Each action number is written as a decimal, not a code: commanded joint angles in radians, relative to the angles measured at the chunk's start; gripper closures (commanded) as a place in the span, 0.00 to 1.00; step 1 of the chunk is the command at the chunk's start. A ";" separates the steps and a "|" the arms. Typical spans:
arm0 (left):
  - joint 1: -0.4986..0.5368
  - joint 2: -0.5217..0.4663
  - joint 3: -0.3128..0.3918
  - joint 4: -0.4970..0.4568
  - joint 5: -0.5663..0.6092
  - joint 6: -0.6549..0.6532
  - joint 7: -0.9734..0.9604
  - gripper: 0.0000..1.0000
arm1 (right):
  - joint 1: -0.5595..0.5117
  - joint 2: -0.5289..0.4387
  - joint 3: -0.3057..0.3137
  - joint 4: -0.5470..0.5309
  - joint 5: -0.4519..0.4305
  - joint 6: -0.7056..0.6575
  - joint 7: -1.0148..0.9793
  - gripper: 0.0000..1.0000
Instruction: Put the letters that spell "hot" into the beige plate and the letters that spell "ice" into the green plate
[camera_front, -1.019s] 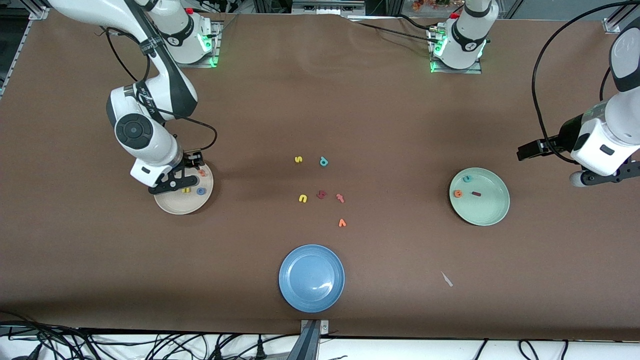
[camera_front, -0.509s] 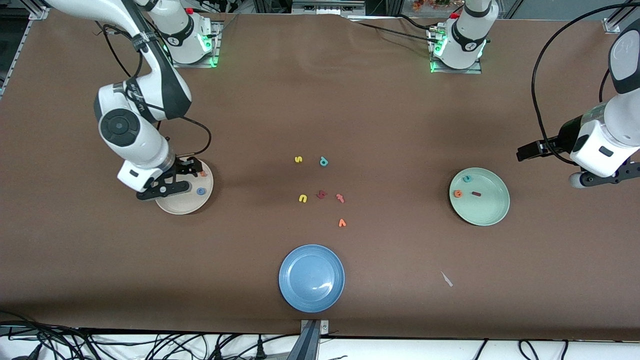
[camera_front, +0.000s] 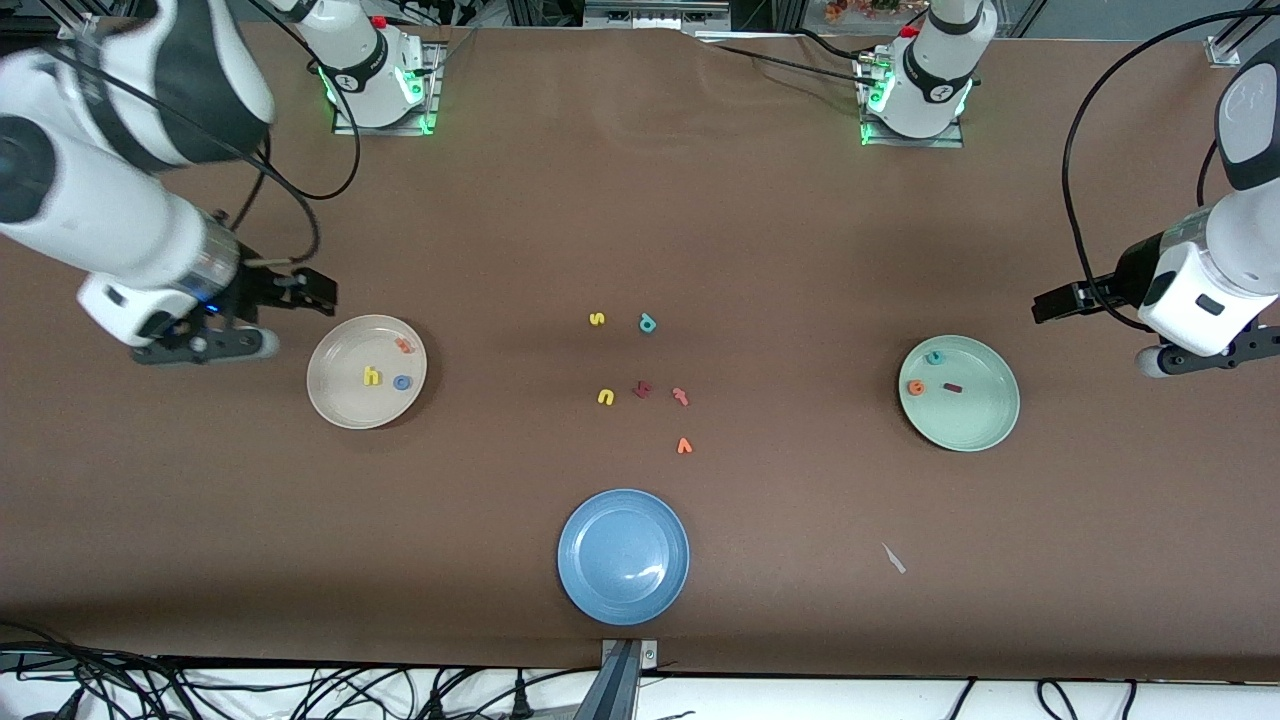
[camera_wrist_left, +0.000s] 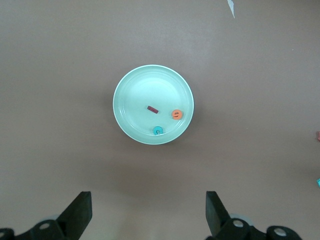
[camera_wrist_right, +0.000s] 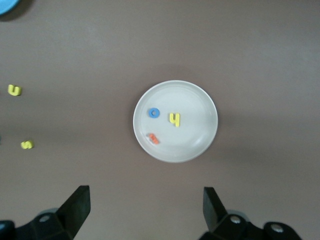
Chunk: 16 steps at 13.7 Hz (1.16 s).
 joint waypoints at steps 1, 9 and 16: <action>-0.004 -0.010 0.009 -0.013 -0.028 0.011 0.023 0.00 | -0.006 -0.029 -0.083 0.066 0.053 -0.112 -0.074 0.00; -0.002 -0.004 0.009 -0.012 -0.026 0.011 0.023 0.00 | 0.005 -0.054 -0.209 0.134 0.039 -0.225 -0.236 0.00; -0.002 -0.004 0.009 -0.012 -0.028 0.013 0.025 0.00 | 0.005 -0.049 -0.199 0.134 0.025 -0.252 -0.239 0.00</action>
